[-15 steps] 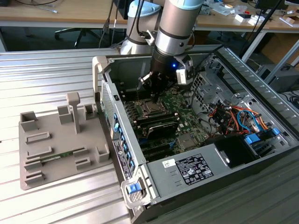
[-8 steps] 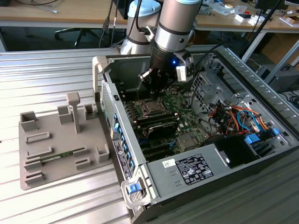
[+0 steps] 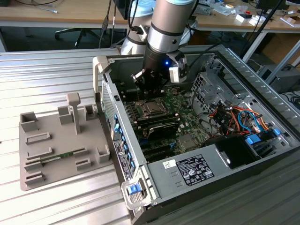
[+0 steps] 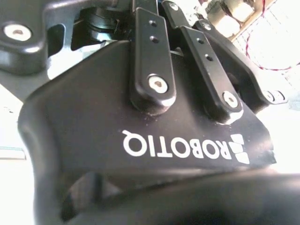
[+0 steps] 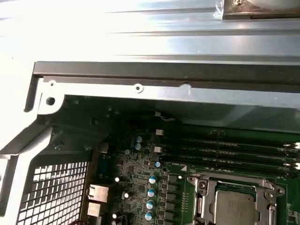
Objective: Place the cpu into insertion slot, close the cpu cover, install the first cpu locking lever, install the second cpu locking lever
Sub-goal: 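Install the first cpu locking lever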
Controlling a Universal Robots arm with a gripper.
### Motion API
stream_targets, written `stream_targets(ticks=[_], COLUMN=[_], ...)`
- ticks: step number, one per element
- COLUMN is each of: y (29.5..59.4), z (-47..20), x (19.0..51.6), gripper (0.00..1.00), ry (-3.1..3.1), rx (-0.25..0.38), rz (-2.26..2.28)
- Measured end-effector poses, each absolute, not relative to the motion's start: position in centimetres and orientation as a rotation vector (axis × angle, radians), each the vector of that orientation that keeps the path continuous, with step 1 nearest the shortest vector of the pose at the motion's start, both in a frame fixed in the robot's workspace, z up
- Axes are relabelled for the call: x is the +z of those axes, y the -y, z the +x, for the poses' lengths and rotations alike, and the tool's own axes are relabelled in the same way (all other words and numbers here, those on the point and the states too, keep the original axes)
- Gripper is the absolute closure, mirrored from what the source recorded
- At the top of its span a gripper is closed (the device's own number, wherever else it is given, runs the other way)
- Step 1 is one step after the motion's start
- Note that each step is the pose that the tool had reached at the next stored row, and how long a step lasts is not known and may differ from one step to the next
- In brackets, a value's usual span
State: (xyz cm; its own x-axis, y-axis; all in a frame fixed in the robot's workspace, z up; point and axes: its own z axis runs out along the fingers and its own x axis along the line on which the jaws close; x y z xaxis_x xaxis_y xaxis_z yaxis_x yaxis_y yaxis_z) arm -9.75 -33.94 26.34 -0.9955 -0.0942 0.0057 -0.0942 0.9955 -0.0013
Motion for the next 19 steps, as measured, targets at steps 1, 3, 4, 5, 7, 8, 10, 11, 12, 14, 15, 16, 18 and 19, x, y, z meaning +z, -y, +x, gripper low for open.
stream_targets(ticks=[1,3,4,5,7,8,10,11,12,14,15,16,18,19], y=[33.9,33.9,33.9,33.9,33.9,33.9,33.7,33.6,33.2,32.8,32.5,32.4,32.0,31.8], z=[-10.0,-10.7,-11.1,-11.4,-12.4,-12.7,-13.1,-13.1,-13.2,-13.3,-13.3,-13.4,-13.5,-13.5], x=[26.3,26.3,26.3,26.3,26.3,26.3,26.3,26.3,26.3,26.3,26.2,26.2,26.0,26.0], gripper=[0.9,0.9,0.9,0.9,0.9,0.9,0.9,0.9,0.9,0.9,0.9,0.9,0.9,0.9], ry=[3.134,3.137,3.138,3.139,3.142,3.143,3.144,3.144,3.144,3.144,3.144,3.144,3.145,3.145], rx=[-0.001,-0.009,-0.011,-0.013,-0.02,-0.022,-0.025,-0.025,-0.027,-0.03,-0.039,-0.048,-0.079,-0.088], rz=[0.148,0.148,0.148,0.148,0.149,0.148,0.149,0.149,0.149,0.148,0.148,0.148,0.148,0.148])
